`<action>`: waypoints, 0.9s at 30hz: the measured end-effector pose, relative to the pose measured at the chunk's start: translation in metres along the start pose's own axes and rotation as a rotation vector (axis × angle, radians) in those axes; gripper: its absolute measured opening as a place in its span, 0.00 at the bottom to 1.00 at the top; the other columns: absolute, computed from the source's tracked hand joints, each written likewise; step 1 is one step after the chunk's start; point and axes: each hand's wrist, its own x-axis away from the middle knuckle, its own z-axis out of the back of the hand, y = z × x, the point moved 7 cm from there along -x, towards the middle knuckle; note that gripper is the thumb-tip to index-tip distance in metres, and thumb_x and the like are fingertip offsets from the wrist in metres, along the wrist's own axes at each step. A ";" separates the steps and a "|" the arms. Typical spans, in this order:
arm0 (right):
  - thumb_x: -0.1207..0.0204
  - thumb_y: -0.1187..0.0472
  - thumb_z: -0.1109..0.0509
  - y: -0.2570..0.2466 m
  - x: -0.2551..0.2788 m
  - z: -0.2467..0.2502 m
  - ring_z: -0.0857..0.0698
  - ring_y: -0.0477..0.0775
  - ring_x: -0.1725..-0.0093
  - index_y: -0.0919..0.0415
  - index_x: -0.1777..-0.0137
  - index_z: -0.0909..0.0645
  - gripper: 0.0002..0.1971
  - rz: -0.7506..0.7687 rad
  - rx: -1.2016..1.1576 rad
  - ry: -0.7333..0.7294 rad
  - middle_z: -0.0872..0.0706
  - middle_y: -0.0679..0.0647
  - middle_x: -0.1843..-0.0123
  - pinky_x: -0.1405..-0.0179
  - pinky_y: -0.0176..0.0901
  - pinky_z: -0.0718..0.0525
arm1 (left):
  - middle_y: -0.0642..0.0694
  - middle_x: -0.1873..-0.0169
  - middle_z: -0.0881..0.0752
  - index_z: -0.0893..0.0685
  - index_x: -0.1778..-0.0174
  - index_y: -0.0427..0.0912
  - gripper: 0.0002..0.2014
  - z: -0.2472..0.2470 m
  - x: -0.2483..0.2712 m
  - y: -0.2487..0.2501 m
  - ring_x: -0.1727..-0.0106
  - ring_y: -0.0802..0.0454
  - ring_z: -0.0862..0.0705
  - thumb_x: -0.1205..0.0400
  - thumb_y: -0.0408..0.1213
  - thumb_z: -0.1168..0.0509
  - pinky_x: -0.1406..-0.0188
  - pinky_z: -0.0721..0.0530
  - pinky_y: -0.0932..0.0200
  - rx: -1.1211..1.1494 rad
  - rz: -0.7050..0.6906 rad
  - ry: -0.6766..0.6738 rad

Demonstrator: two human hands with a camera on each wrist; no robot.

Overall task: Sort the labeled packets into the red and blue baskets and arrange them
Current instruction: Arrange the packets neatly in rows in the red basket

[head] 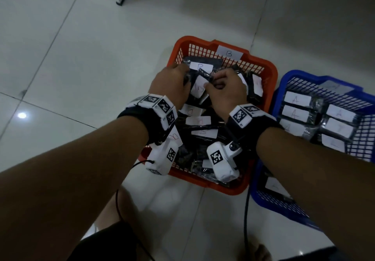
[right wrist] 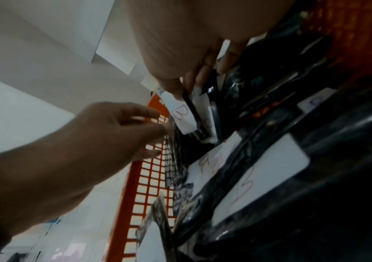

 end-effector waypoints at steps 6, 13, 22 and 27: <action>0.23 0.63 0.28 -0.004 0.001 0.052 0.14 0.40 0.60 0.50 0.48 0.21 0.09 0.005 -0.197 0.127 0.14 0.45 0.56 0.63 0.30 0.15 | 0.33 0.48 0.14 0.31 0.25 0.36 0.32 -0.025 -0.010 0.001 0.49 0.33 0.14 0.24 0.36 0.30 0.51 0.14 0.45 -0.157 0.115 -0.234; 0.25 0.60 0.25 -0.001 0.033 0.016 0.13 0.43 0.53 0.53 0.48 0.10 0.08 0.021 0.187 -0.600 0.10 0.45 0.53 0.53 0.34 0.15 | 0.33 0.43 0.16 0.35 0.22 0.39 0.32 -0.022 -0.005 0.005 0.46 0.33 0.16 0.23 0.29 0.33 0.52 0.18 0.51 -0.082 0.226 -0.247; 0.23 0.44 0.31 -0.008 0.021 0.030 0.15 0.47 0.60 0.52 0.61 0.14 0.13 0.185 0.482 -0.319 0.13 0.46 0.62 0.60 0.40 0.17 | 0.43 0.55 0.13 0.15 0.48 0.42 0.10 -0.011 0.023 0.003 0.53 0.42 0.16 0.20 0.42 0.34 0.55 0.18 0.53 0.042 0.205 -0.694; 0.23 0.50 0.29 -0.020 -0.001 0.018 0.23 0.52 0.35 0.50 0.36 0.21 0.17 0.299 0.510 -0.168 0.21 0.49 0.36 0.39 0.46 0.22 | 0.38 0.55 0.13 0.14 0.52 0.37 0.16 -0.031 0.039 -0.002 0.57 0.47 0.16 0.17 0.48 0.39 0.53 0.17 0.53 0.121 0.382 -0.837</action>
